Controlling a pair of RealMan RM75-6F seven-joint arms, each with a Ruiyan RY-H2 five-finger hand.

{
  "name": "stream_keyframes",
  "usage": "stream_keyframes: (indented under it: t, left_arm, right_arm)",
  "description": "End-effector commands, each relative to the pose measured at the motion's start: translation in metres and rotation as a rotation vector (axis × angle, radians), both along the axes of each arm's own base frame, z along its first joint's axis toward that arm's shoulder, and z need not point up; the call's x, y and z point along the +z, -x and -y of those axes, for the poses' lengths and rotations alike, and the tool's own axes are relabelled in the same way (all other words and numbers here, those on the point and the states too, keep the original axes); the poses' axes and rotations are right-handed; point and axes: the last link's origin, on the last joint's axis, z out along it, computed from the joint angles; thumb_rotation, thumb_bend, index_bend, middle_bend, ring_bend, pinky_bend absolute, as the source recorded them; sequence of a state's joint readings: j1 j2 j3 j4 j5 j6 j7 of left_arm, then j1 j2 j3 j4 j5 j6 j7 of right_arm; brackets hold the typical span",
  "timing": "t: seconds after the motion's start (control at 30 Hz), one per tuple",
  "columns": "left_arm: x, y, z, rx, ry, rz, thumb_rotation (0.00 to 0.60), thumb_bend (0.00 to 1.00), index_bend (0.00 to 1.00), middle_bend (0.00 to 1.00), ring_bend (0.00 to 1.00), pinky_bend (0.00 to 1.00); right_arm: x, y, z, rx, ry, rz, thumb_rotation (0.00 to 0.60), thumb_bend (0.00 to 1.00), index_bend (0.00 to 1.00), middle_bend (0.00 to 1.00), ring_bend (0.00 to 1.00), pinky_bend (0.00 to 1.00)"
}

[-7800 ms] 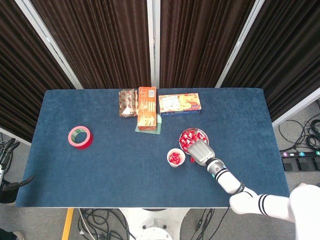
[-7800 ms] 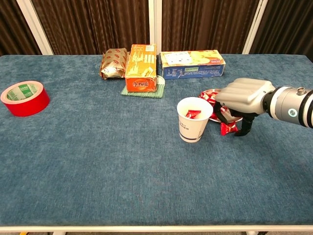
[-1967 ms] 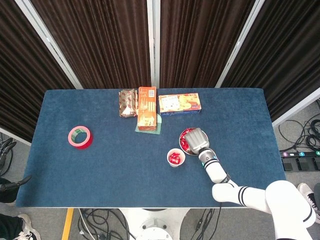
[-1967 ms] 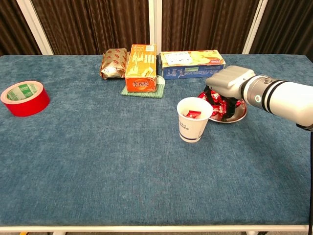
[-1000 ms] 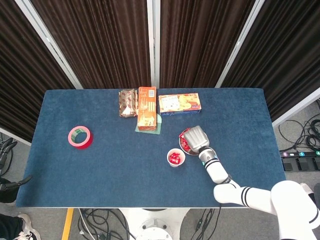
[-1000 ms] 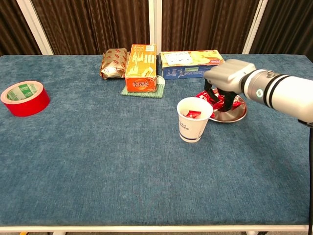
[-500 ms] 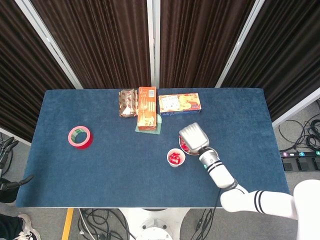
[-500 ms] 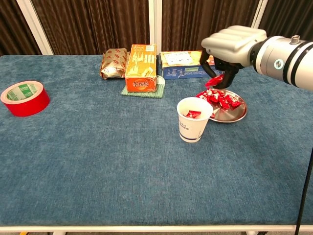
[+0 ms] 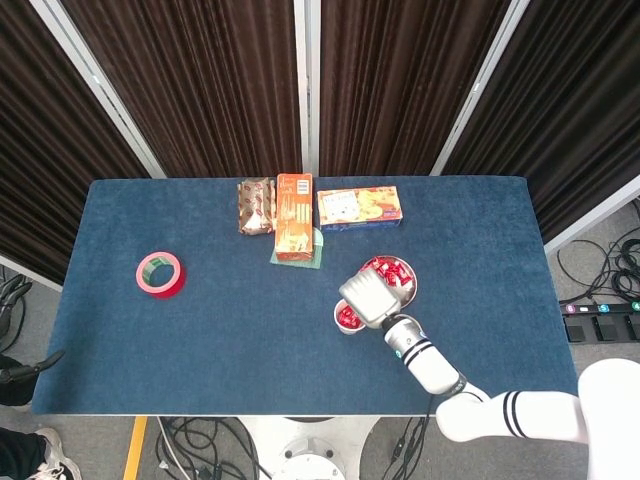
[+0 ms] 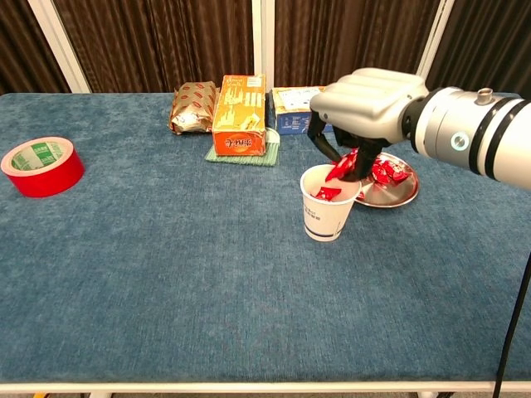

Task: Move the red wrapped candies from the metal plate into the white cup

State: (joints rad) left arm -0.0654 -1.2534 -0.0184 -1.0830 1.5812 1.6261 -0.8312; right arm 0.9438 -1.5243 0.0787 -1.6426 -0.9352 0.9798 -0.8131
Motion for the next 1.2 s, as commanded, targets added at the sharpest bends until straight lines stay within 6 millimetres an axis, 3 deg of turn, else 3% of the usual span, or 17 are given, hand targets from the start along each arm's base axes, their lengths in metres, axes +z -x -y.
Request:
stream_keyframes:
  t: [0.03, 0.27, 0.47, 0.63, 0.87, 1.2]
  left_arm:
    - [0.001, 0.001, 0.0, 0.002, -0.002, 0.001, 0.6, 0.13, 0.13, 0.08, 0.03, 0.11]
    - [0.0, 0.001, -0.001, 0.002, -0.001, 0.004, 0.6, 0.13, 0.13, 0.08, 0.03, 0.11]
    - [0.0, 0.0, -0.001, 0.0, 0.003, 0.01, 0.6, 0.13, 0.13, 0.08, 0.03, 0.11]
    - [-0.001, 0.0, -0.001, -0.005, 0.005, 0.009, 0.599, 0.13, 0.13, 0.08, 0.03, 0.11]
    - [-0.003, -0.001, -0.001, -0.008, 0.014, 0.005, 0.599, 0.13, 0.13, 0.08, 0.03, 0.11]
    - [-0.002, -0.001, -0.004, -0.005, 0.012, -0.004, 0.6, 0.13, 0.13, 0.07, 0.03, 0.11]
  right_arm:
    - [-0.001, 0.0, 0.001, -0.005, -0.005, 0.003, 0.6, 0.04, 0.6, 1.0, 1.0, 1.0]
    - [0.004, -0.001, 0.003, -0.007, 0.009, 0.022, 0.6, 0.02, 0.57, 1.0, 1.0, 1.0]
    - [0.026, -0.002, 0.017, -0.02, 0.082, 0.075, 0.6, 0.02, 0.56, 1.0, 1.0, 1.0]
    - [0.037, 0.024, 0.041, -0.045, 0.149, -0.041, 0.6, 0.07, 0.54, 1.0, 1.0, 1.0]
    - [0.029, 0.064, 0.064, -0.174, 0.16, -0.142, 0.6, 0.1, 0.51, 1.0, 1.0, 1.0]
    - [0.001, 0.078, 0.079, -0.195, 0.127, -0.212, 0.6, 0.11, 0.5, 1.0, 1.0, 1.0]
